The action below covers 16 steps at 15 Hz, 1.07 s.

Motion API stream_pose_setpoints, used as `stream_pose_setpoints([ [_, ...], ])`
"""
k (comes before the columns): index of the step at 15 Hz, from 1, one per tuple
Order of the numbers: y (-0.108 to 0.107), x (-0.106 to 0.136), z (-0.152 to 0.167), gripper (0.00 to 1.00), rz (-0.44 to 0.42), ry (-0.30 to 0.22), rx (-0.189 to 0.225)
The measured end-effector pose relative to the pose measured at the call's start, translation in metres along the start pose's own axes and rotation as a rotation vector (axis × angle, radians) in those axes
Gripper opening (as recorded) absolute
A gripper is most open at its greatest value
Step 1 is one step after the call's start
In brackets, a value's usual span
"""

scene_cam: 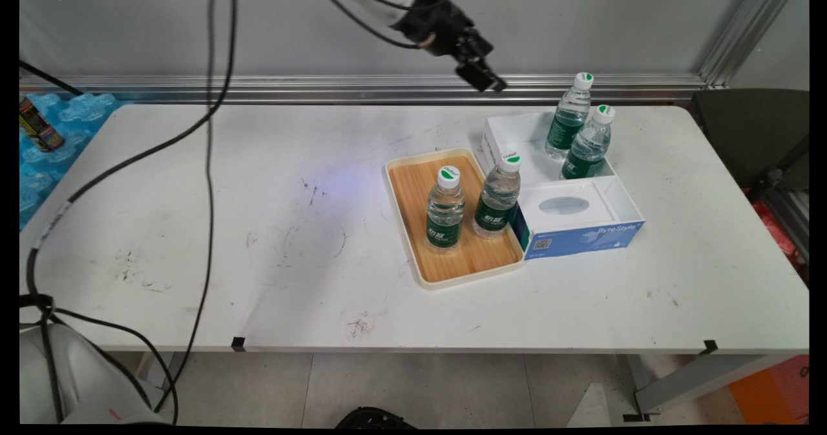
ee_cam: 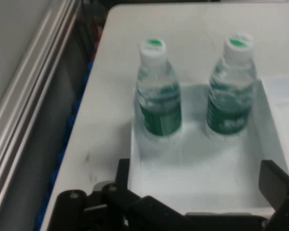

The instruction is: Pick up the green bottle from the white box

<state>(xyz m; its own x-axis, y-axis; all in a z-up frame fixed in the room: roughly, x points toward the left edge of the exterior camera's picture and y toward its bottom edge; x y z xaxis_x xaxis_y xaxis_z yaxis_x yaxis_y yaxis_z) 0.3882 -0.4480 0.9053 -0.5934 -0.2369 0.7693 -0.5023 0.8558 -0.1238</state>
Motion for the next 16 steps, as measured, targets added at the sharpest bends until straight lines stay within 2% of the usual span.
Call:
stream_pose_setpoints([
  [7,-0.023,0.024,0.081,1.0,-0.011,0.062,0.002],
  [16,-0.035,0.034,0.142,1.0,-0.02,0.076,-0.01],
])
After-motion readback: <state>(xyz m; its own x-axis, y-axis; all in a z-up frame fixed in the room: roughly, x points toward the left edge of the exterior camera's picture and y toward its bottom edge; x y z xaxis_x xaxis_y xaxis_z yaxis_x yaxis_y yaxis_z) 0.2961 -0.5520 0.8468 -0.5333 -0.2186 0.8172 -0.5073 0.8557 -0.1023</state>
